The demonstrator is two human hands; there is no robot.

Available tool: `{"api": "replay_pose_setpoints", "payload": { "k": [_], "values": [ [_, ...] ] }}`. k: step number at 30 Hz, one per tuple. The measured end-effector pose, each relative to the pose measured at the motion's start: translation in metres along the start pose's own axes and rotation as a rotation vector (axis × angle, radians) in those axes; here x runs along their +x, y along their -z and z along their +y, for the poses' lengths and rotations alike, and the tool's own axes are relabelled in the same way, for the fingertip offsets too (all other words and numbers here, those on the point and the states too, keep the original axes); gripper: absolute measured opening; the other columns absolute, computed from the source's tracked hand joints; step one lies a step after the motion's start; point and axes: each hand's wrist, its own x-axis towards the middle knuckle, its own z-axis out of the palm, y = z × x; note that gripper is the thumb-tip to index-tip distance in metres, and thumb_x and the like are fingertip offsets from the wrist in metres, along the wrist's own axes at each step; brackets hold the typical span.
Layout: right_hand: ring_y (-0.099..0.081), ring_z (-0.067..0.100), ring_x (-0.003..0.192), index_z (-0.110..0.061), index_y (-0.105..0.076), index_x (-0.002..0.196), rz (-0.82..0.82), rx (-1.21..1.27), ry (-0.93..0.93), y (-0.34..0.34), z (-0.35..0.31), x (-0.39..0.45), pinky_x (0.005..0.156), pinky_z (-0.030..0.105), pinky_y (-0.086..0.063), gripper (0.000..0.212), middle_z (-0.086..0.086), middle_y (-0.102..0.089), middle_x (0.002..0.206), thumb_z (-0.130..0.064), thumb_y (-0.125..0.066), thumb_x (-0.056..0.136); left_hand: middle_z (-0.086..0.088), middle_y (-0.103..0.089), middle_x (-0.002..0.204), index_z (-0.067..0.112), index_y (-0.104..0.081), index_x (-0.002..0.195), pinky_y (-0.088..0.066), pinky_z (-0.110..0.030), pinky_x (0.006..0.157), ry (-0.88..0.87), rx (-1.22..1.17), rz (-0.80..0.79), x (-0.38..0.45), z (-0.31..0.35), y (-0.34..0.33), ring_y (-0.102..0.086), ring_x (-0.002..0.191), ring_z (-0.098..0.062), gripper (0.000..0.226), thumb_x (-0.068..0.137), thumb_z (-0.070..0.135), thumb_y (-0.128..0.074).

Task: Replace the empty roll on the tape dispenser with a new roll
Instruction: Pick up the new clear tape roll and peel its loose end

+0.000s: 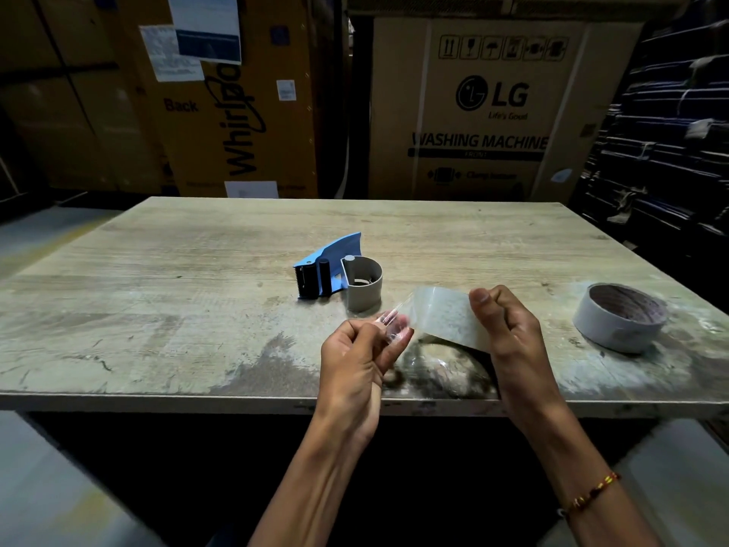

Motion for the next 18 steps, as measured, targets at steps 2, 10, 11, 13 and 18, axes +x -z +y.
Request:
{"api": "replay_pose_setpoints", "payload": {
  "k": [2, 10, 11, 13, 18],
  "values": [
    [-0.04, 0.02, 0.069, -0.025, -0.047, 0.069, 0.008, 0.067, -0.03, 0.001, -0.001, 0.0, 0.065, 0.042, -0.042, 0.037, -0.005, -0.042, 0.07, -0.05, -0.065, 0.091, -0.029, -0.066, 0.092, 0.001, -0.052, 0.074, -0.063, -0.033, 0.077, 0.006, 0.006, -0.03, 0.0, 0.0, 0.001, -0.074, 0.078, -0.025, 0.022, 0.091, -0.013, -0.047],
    [-0.051, 0.012, 0.067, -0.024, -0.047, 0.075, 0.006, 0.186, -0.077, 0.006, 0.0, 0.004, 0.052, 0.025, -0.051, 0.032, 0.0, -0.047, 0.075, -0.043, -0.064, 0.092, -0.007, -0.066, 0.055, 0.007, -0.041, 0.074, -0.055, -0.046, 0.087, 0.058, 0.051, -0.189, -0.009, 0.012, 0.006, -0.07, 0.057, -0.012, 0.029, 0.097, -0.012, -0.036],
    [-0.052, 0.015, 0.07, -0.023, -0.048, 0.077, 0.006, 0.184, -0.082, 0.007, 0.0, 0.004, 0.053, 0.026, -0.052, 0.033, 0.002, -0.048, 0.076, -0.047, -0.066, 0.091, -0.007, -0.067, 0.056, 0.007, -0.041, 0.075, -0.055, -0.045, 0.087, 0.059, 0.061, -0.206, -0.01, 0.013, 0.007, -0.07, 0.057, -0.012, 0.029, 0.097, -0.011, -0.036],
    [-0.052, 0.024, 0.077, -0.018, -0.051, 0.084, 0.008, 0.183, -0.091, 0.008, 0.001, 0.004, 0.056, 0.029, -0.054, 0.041, 0.01, -0.049, 0.083, -0.055, -0.068, 0.084, -0.008, -0.07, 0.061, 0.007, -0.042, 0.075, -0.055, -0.044, 0.089, 0.055, 0.085, -0.232, -0.012, 0.014, 0.008, -0.072, 0.062, -0.015, 0.028, 0.097, -0.011, -0.037],
    [-0.051, 0.029, 0.086, 0.0, -0.047, 0.096, 0.024, 0.173, -0.085, 0.01, 0.002, 0.004, 0.066, 0.04, -0.056, 0.078, 0.014, -0.048, 0.094, -0.068, -0.075, 0.07, -0.016, -0.074, 0.073, 0.006, -0.045, 0.076, -0.057, -0.041, 0.09, 0.055, 0.101, -0.251, -0.012, 0.014, 0.011, -0.076, 0.072, -0.023, 0.025, 0.096, -0.009, -0.04]
  ]
}}
